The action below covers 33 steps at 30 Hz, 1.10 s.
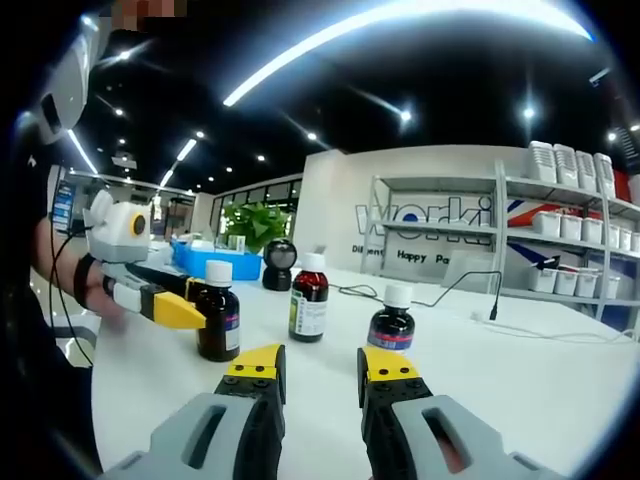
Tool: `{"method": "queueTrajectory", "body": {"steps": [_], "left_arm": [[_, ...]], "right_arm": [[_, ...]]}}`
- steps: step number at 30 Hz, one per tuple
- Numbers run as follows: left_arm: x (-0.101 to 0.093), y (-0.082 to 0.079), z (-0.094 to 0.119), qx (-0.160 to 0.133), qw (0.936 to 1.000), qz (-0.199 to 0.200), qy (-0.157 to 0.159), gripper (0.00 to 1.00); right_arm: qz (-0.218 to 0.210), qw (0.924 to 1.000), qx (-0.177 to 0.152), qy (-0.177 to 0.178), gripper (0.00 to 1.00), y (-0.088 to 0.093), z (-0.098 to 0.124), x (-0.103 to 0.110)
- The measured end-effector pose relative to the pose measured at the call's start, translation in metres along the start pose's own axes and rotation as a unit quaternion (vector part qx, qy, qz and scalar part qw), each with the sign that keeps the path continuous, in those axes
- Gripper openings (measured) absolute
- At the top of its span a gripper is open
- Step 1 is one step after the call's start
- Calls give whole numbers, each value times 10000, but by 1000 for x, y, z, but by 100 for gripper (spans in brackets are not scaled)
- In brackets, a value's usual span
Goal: Rotate the medicine bottle to make it face forward pick up the medicine bottle inspect the drug traceability code place the medicine on the table
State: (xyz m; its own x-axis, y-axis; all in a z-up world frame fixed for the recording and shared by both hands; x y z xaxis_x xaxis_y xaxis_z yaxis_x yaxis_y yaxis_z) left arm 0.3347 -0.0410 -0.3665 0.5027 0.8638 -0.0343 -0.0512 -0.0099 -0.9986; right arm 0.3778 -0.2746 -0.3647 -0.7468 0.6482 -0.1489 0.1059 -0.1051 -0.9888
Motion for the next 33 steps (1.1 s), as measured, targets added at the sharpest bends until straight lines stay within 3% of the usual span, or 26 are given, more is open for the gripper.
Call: {"method": "queueTrajectory", "body": {"steps": [16, 22, 27, 33], "left_arm": [[37, -23, 33, -235, 9996, 20, -144, 33], [68, -31, 51, -374, 9976, -95, -575, 33], [95, -28, 63, -400, 9947, -89, -938, 33], [113, -22, 71, -417, 9917, -178, -1205, 33]], "right_arm": [[39, 10000, 44, 13, 24, 0, 0, 1], [32, 10000, 46, 18, 24, 0, 0, 1], [39, 10000, 55, 15, 24, 2, 0, -1], [29, 10000, 58, 26, 24, 3, 0, -2]]}}
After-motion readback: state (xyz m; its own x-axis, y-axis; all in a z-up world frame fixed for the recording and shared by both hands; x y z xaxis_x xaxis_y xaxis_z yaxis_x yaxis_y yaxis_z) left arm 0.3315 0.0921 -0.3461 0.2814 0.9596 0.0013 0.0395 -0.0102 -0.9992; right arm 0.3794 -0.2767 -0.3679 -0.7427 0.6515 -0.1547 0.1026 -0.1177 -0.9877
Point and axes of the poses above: the point that each gripper's makers call its tool centre point, and the gripper's own axes: z roughly backward along the fingers, x roughly to its left, y roughly out of its underside, the point moved 9 cm from there along z, roughly backward along the fingers, and after that the axes turned 3 degrees about -y, right-handed, at the moved point
